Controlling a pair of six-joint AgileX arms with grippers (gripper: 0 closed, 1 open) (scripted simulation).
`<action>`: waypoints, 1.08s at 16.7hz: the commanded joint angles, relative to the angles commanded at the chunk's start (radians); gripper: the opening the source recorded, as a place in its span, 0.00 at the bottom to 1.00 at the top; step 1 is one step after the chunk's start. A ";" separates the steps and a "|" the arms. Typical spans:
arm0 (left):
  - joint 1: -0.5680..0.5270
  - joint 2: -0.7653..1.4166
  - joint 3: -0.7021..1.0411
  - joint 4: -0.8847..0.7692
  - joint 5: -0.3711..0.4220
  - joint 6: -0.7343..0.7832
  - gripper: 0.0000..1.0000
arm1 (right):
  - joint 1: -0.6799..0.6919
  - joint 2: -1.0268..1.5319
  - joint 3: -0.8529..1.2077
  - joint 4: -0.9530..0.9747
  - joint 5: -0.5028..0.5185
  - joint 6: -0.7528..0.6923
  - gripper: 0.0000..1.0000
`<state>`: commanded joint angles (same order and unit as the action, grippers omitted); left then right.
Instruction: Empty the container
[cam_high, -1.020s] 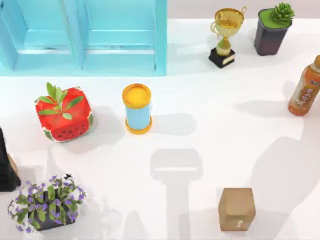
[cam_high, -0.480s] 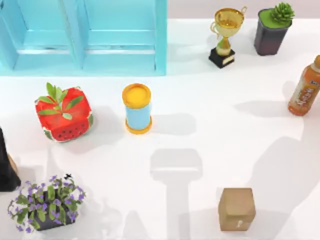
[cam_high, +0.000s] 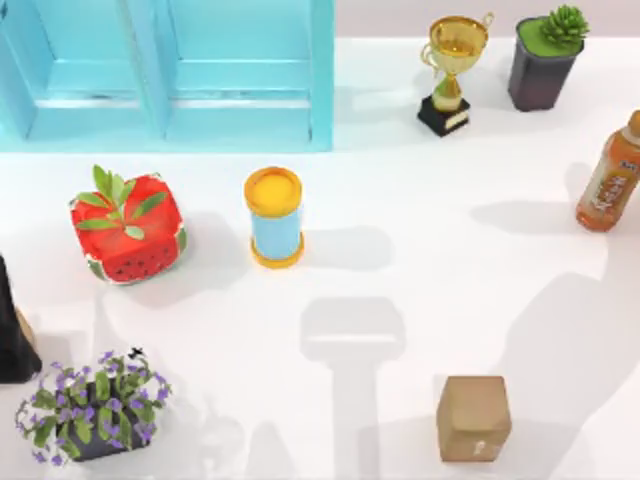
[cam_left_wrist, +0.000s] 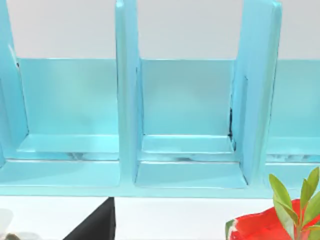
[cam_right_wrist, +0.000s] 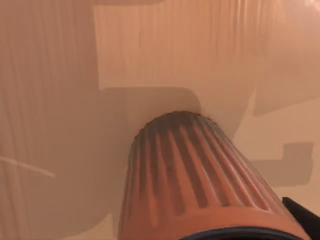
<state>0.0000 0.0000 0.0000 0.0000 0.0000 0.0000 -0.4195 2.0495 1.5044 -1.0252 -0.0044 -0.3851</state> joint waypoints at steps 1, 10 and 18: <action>0.000 0.000 0.000 0.000 0.000 0.000 1.00 | 0.000 0.000 0.000 0.000 0.000 0.000 0.00; 0.000 0.000 0.000 0.000 0.000 0.000 1.00 | -0.018 -0.032 0.021 -0.036 0.004 0.021 0.00; 0.000 0.000 0.000 0.000 0.000 0.000 1.00 | -0.059 -0.157 0.302 -0.401 0.016 0.036 0.00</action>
<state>0.0000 0.0000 0.0000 0.0000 0.0000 0.0000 -0.4789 1.8930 1.8059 -1.4258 0.0115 -0.3492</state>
